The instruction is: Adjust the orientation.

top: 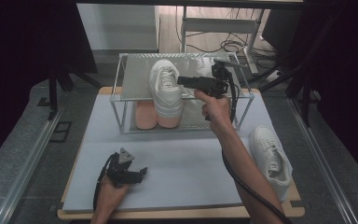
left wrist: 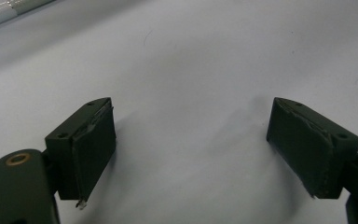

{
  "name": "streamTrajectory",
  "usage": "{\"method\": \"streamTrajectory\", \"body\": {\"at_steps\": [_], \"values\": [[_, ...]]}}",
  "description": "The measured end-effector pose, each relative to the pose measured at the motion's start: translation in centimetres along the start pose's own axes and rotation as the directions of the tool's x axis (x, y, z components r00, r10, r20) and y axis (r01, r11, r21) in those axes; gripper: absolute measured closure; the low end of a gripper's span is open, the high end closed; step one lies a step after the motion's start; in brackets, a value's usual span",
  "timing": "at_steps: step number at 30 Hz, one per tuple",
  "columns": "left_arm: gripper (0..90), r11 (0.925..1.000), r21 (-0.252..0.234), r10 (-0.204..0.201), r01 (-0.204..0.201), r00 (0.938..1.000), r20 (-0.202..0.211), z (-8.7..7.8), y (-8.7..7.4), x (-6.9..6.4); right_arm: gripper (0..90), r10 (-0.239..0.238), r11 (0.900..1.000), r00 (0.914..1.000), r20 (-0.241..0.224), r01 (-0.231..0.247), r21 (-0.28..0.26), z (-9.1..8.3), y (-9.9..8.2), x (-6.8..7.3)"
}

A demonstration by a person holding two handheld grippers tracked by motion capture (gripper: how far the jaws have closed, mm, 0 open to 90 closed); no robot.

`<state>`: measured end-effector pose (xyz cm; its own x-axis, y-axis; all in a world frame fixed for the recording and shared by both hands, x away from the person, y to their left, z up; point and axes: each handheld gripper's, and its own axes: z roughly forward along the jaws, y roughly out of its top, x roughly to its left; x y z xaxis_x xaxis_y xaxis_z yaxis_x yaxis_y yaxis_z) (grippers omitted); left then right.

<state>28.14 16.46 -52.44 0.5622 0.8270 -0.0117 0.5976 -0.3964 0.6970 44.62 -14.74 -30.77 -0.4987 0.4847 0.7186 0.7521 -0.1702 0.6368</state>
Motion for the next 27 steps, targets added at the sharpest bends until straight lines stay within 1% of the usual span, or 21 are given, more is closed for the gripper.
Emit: {"method": "streamTrajectory", "body": {"at_steps": [4,9,12,14,16,19,20,22,25,27], "values": [[15.7,1.0,-0.004,-0.004,0.004,1.0,-0.001,0.0,0.0,0.0,48.1,-0.034,0.9994,0.9991,-0.027,0.034,-0.012,-0.9,-0.2,0.0],[15.6,1.0,-0.004,-0.004,0.004,1.0,-0.002,0.0,0.0,0.0,49.1,-0.09,0.9958,0.9958,-0.019,0.089,-0.019,-2.0,-0.6,0.5],[15.6,1.0,-0.003,-0.006,0.006,1.0,-0.001,0.0,0.0,0.0,55.3,-0.098,0.9946,0.9947,-0.029,0.097,-0.036,-2.7,-1.0,0.6],[15.6,1.0,-0.003,-0.005,0.005,1.0,-0.001,0.0,0.0,0.0,60.9,-0.092,0.9955,0.9952,-0.034,0.091,-0.027,-3.3,-1.3,0.7],[15.6,1.0,-0.004,-0.001,0.001,1.0,-0.003,0.0,0.0,0.0,64.5,-0.101,0.9945,0.9943,-0.035,0.1,-0.032,-3.8,-1.8,0.6],[15.6,1.0,-0.004,0.0,0.0,1.0,-0.003,0.0,0.0,0.0,68.9,-0.099,0.9948,0.9934,-0.058,0.098,-0.029,-4.2,-2.6,0.4],[15.6,1.0,-0.007,-0.006,0.006,1.0,-0.003,0.1,0.0,-0.1,70.3,-0.1,0.9949,0.9927,-0.068,0.098,-0.023,-4.3,-2.9,0.3],[15.6,1.0,-0.007,-0.007,0.007,1.0,-0.003,0.1,0.0,-0.1,74.2,-0.105,0.9945,0.9917,-0.075,0.104,-0.016,-4.4,-3.5,0.3],[15.6,1.0,-0.006,-0.006,0.006,1.0,-0.003,0.0,0.0,-0.1,81.7,-0.127,0.9918,0.9871,-0.097,0.128,-0.004,-4.5,-4.5,0.3],[15.6,1.0,-0.007,-0.005,0.005,1.0,-0.003,0.0,0.0,-0.1,85.6,-0.137,0.9904,0.9824,-0.127,0.138,0.006,-4.4,-5.2,0.3]]}}
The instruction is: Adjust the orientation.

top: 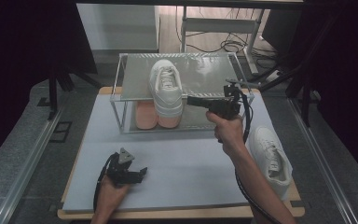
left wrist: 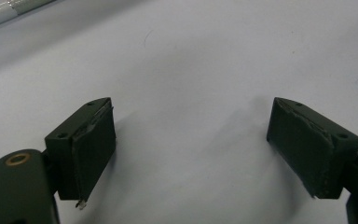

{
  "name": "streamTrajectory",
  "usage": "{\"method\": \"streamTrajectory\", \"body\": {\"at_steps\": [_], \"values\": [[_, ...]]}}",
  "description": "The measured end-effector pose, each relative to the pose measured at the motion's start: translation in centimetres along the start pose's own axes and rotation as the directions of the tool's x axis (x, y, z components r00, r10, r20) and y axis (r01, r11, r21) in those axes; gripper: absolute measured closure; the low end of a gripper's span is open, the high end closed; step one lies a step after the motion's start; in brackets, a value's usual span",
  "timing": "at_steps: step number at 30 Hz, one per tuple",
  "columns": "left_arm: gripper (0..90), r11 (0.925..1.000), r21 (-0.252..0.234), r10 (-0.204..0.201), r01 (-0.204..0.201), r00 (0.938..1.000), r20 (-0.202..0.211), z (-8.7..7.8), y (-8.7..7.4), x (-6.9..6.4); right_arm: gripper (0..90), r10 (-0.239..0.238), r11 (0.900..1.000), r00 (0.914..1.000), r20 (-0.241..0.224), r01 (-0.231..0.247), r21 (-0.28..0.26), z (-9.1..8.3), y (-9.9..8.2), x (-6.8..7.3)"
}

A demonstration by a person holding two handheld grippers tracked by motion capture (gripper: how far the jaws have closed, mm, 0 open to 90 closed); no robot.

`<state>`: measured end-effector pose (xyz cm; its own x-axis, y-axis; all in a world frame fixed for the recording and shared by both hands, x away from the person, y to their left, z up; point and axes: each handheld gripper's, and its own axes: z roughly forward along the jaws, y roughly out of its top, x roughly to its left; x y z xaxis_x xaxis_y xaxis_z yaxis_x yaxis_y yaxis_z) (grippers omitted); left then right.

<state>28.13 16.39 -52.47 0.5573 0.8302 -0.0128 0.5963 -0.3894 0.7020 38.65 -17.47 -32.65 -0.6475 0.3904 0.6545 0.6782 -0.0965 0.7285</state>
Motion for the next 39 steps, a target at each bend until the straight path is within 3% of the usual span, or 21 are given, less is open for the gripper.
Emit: {"method": "streamTrajectory", "body": {"at_steps": [2,16,31,39], "values": [[15.6,1.0,0.0,0.0,0.0,1.0,0.0,0.0,0.0,0.0,89.7,-0.021,0.9997,0.9998,-0.002,0.021,0.008,0.3,-0.7,0.2],[15.6,1.0,-0.001,0.001,-0.001,1.0,-0.001,0.0,0.0,0.0,90.0,-0.141,0.9887,0.9896,0.03,0.139,0.058,2.1,-3.5,1.4],[15.6,1.0,-0.002,0.003,-0.003,1.0,-0.001,0.0,0.0,0.0,90.0,-0.127,0.9913,0.9918,0.015,0.127,0.035,3.5,-3.5,0.5],[15.6,1.0,-0.004,0.002,-0.002,1.0,-0.002,0.0,0.0,0.0,90.0,-0.135,0.9901,0.99,0.039,0.134,0.042,5.1,-3.0,0.3]]}}
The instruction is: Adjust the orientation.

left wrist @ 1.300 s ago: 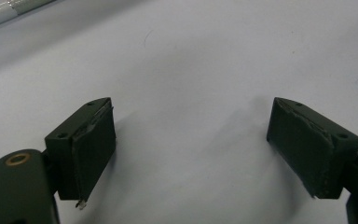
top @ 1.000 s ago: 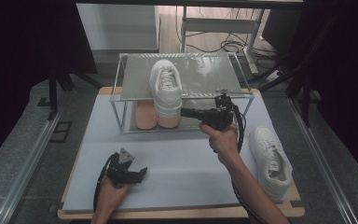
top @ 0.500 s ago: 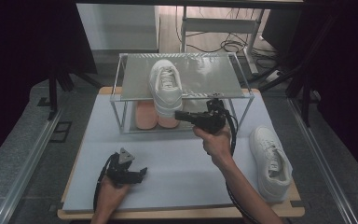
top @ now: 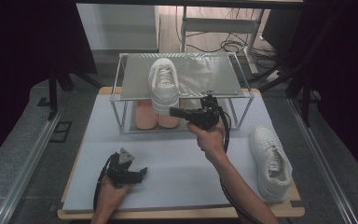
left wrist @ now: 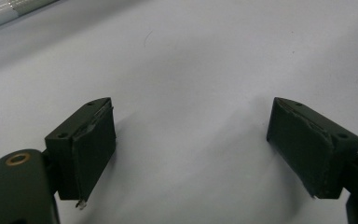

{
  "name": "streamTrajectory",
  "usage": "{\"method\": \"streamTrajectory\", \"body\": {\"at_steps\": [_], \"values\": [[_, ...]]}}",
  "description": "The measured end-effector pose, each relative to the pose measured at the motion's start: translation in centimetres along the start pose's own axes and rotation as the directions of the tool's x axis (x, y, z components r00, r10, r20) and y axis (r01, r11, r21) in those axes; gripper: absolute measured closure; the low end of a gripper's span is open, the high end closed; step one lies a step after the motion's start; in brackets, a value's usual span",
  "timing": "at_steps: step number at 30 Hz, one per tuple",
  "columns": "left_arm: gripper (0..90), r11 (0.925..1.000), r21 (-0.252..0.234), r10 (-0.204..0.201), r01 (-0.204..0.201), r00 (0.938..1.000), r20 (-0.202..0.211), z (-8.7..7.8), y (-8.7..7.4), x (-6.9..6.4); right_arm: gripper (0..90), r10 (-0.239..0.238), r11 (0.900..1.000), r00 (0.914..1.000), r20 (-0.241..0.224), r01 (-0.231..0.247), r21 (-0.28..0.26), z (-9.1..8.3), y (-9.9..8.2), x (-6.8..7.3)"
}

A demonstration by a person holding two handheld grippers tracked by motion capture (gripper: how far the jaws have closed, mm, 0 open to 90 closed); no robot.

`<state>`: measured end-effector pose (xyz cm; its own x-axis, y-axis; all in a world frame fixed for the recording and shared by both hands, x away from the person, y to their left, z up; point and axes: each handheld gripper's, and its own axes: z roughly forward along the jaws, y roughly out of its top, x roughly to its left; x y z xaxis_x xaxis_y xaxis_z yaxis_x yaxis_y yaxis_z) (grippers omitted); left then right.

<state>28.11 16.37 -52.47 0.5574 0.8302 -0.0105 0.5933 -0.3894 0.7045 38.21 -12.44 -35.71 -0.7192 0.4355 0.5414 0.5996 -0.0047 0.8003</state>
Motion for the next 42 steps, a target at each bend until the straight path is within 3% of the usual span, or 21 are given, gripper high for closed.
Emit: {"method": "streamTrajectory", "body": {"at_steps": [19,23,26,29,32,37,42], "values": [[15.8,1.0,-0.002,-0.002,0.002,1.0,0.001,0.0,0.0,0.0,90.0,0.005,0.9997,0.999,0.046,-0.004,-0.023,4.4,1.5,-1.1],[15.8,1.0,-0.002,-0.002,0.002,1.0,0.002,0.0,0.0,0.0,90.0,-0.02,0.9995,0.9971,0.073,0.021,-0.022,4.4,1.8,-1.0],[15.8,1.0,-0.002,0.0,0.0,1.0,0.0,0.0,0.0,0.0,90.0,-0.031,0.9993,0.9908,0.132,0.034,-0.017,4.1,1.9,-1.1],[15.9,1.0,0.0,0.0,0.0,1.0,0.001,0.0,0.0,0.0,90.0,0.023,0.9994,0.9968,0.077,-0.021,-0.029,3.8,1.9,-2.1],[15.9,1.0,-0.001,0.001,-0.001,1.0,0.0,0.0,0.0,0.0,90.0,-0.012,0.9995,0.9943,0.106,0.015,-0.027,4.0,2.0,-1.7],[15.9,1.0,0.0,0.002,-0.002,1.0,0.002,0.0,0.0,0.0,90.0,0.03,0.9991,0.9967,0.075,-0.027,-0.032,4.8,1.8,-1.8],[16.1,1.0,0.0,0.002,-0.002,1.0,0.001,0.0,0.0,0.0,90.0,0.027,0.999,0.9972,0.07,-0.024,-0.038,5.6,1.8,-1.6]]}}
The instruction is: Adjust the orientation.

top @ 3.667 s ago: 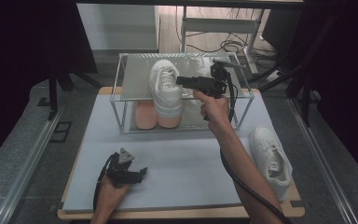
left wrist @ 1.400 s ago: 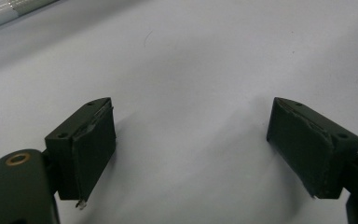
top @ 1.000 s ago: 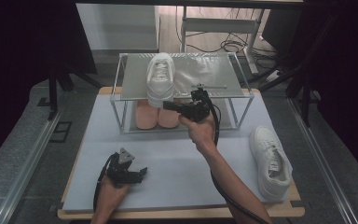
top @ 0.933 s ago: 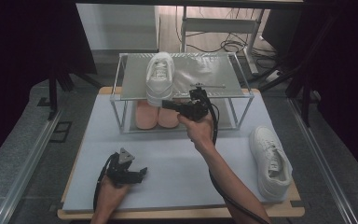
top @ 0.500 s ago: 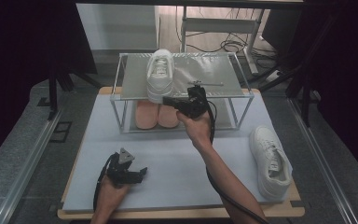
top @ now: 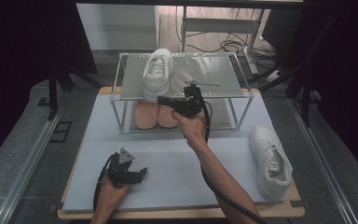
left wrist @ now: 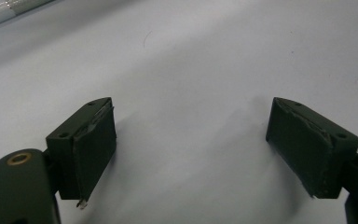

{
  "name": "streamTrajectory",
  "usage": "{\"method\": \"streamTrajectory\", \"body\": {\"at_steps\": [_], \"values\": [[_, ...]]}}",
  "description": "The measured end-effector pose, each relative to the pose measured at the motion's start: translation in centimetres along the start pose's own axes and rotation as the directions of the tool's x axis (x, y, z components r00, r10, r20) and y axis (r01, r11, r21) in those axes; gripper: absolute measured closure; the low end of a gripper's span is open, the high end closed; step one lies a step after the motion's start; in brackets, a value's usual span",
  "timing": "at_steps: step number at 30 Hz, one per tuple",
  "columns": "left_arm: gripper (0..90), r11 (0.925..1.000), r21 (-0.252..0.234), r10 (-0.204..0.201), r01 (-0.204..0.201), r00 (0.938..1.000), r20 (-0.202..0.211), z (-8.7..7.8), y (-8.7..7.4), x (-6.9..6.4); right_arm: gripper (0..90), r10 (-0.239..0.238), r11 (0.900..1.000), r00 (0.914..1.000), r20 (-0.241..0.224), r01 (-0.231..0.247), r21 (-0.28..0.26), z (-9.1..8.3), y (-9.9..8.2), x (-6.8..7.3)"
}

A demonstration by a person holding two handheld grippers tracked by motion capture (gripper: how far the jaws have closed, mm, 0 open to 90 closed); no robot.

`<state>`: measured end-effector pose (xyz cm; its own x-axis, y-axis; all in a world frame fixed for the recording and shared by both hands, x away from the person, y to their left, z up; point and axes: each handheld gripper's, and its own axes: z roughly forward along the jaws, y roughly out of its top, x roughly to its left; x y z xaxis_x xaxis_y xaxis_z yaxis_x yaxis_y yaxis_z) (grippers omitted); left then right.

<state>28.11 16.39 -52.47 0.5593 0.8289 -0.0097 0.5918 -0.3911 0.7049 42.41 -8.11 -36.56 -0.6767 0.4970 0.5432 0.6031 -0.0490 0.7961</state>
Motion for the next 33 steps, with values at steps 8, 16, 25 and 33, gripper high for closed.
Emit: {"method": "streamTrajectory", "body": {"at_steps": [8,16,25,33], "values": [[16.1,1.0,0.002,0.007,-0.007,1.0,-0.003,0.0,0.0,0.0,90.0,-0.027,0.9996,0.9983,0.051,0.027,0.005,-0.5,0.3,0.1],[16.1,1.0,0.002,0.006,-0.006,1.0,-0.002,0.0,0.0,0.0,90.0,-0.02,0.9997,0.9985,0.052,0.02,-0.01,-0.6,0.2,-0.3],[16.1,1.0,0.001,0.007,-0.007,1.0,-0.004,0.0,0.0,0.0,83.1,-0.07,0.9972,0.992,0.105,0.066,0.035,-1.9,-0.8,-1.1],[16.1,1.0,0.001,0.008,-0.008,1.0,-0.004,0.0,0.0,0.0,64.7,-0.257,0.964,0.9477,0.19,0.237,0.121,-2.1,-2.4,0.3]]}}
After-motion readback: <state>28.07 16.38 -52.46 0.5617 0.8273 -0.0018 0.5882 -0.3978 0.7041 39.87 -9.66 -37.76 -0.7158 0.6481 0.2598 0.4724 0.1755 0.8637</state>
